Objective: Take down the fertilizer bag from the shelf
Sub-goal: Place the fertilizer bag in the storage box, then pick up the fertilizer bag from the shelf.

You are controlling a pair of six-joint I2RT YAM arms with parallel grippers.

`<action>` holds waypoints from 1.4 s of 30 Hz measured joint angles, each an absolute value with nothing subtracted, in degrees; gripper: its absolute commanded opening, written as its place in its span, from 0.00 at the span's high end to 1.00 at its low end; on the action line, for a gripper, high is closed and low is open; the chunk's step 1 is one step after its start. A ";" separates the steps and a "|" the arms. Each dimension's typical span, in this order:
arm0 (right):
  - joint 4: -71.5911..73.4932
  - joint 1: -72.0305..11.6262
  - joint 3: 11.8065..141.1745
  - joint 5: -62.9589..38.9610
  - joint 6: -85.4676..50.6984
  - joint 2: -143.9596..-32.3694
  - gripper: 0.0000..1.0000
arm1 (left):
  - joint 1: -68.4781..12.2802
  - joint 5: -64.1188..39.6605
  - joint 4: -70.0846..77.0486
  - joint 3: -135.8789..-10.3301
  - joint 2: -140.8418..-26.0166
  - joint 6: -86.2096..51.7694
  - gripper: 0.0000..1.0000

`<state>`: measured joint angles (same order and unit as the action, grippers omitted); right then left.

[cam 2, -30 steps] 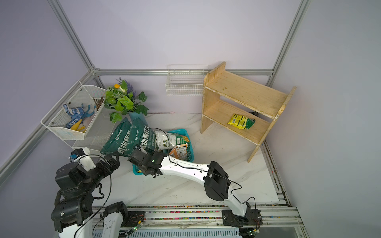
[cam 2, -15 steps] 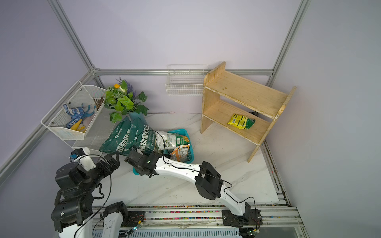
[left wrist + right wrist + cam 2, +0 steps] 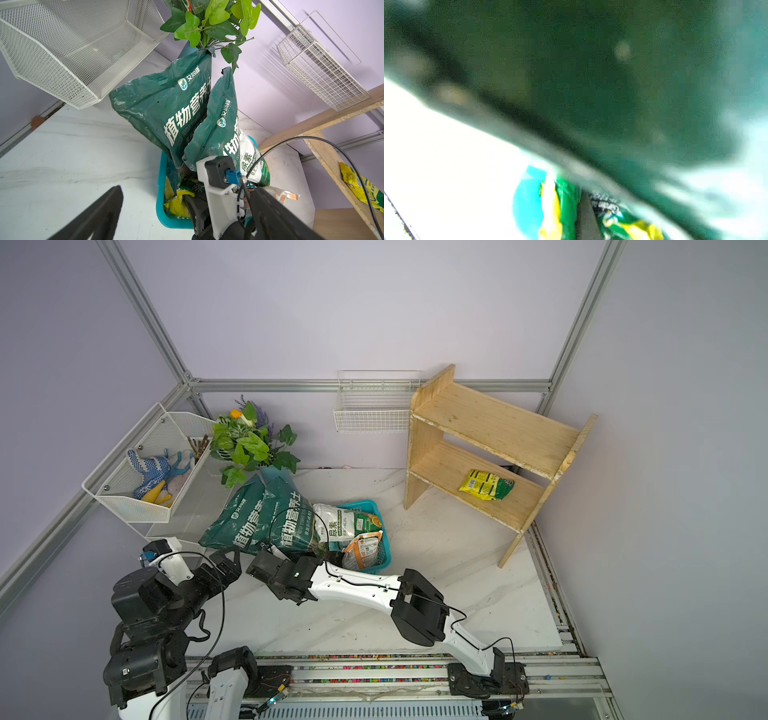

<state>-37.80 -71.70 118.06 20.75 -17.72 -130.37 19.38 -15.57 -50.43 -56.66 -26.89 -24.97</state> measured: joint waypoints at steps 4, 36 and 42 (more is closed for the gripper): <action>-34.39 -72.69 112.97 19.73 -17.78 -127.22 0.49 | 19.38 -15.57 -50.43 -56.66 -26.89 -24.97 0.00; -42.52 -45.76 90.39 68.05 13.72 -82.13 0.17 | 19.38 -15.55 -50.43 -56.66 -26.94 -24.97 0.00; -26.61 -36.86 79.88 74.59 39.88 -87.59 0.32 | 19.35 -15.57 -50.43 -56.66 -26.94 -24.97 0.00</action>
<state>-26.61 -36.86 79.88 74.59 39.88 -87.59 19.35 -15.57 -50.43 -56.66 -26.94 -24.97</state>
